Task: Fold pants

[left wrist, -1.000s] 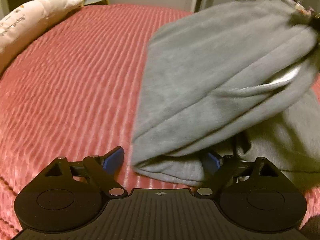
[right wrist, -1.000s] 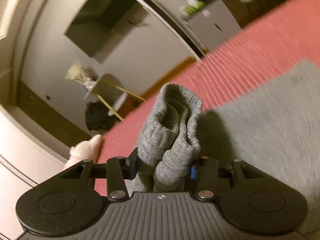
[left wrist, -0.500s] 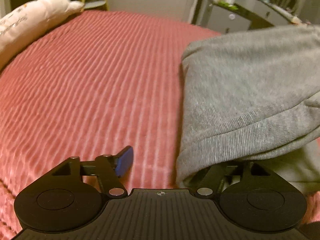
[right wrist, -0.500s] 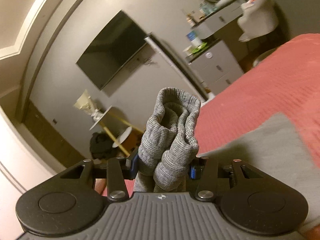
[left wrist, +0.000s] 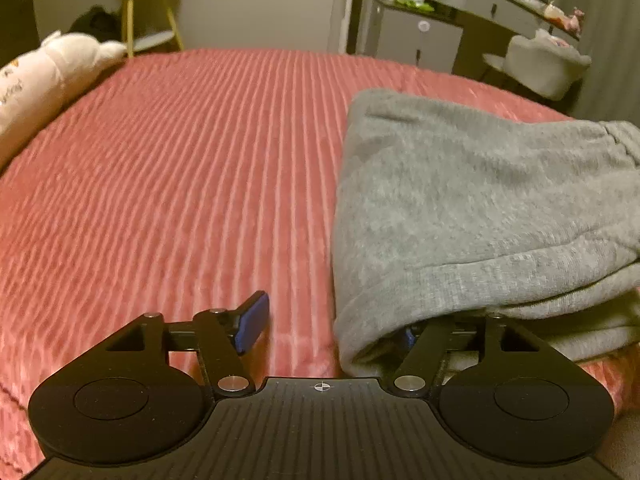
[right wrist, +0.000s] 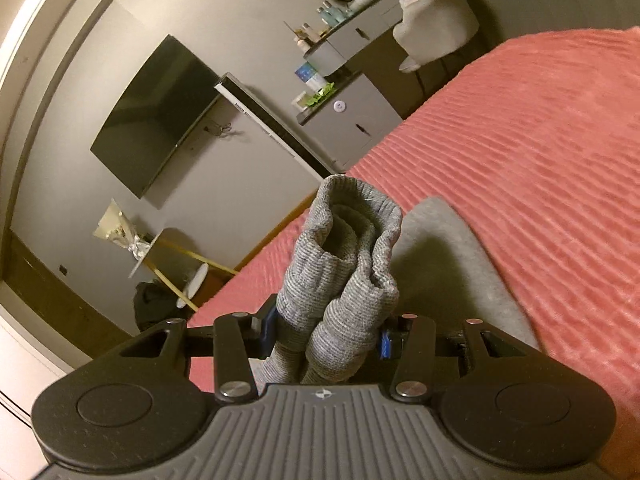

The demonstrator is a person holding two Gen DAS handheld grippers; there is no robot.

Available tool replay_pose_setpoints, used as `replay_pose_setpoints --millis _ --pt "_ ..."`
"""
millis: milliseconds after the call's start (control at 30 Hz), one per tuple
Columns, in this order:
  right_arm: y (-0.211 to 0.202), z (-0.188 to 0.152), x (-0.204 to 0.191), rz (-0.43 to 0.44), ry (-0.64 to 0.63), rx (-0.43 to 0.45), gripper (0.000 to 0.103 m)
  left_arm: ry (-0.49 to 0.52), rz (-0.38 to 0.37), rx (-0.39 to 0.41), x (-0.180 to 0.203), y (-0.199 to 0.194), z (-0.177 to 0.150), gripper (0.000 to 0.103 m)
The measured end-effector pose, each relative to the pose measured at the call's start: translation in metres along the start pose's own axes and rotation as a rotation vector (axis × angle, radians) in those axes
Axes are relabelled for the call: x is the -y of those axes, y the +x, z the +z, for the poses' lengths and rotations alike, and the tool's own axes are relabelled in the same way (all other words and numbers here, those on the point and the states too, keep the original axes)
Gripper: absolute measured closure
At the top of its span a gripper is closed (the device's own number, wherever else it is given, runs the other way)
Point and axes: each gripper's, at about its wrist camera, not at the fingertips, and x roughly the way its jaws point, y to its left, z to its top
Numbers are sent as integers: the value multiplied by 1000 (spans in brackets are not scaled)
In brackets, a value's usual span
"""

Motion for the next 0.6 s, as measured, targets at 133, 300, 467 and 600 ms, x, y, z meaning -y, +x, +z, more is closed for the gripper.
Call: replay_pose_setpoints --millis 133,300,467,600 --pt "4 -10 11 -238 -95 -39 29 -7 4 -16 -6 -22 -3 24" --pt "-23 -5 6 -418 -228 124 30 -10 -55 137 -7 -74 -8 15" --pt "-5 -19 -46 -255 -470 104 79 206 52 291 47 -46 27 17" --pt "48 -50 -82 -130 -591 -35 81 198 9 199 68 15 28 20"
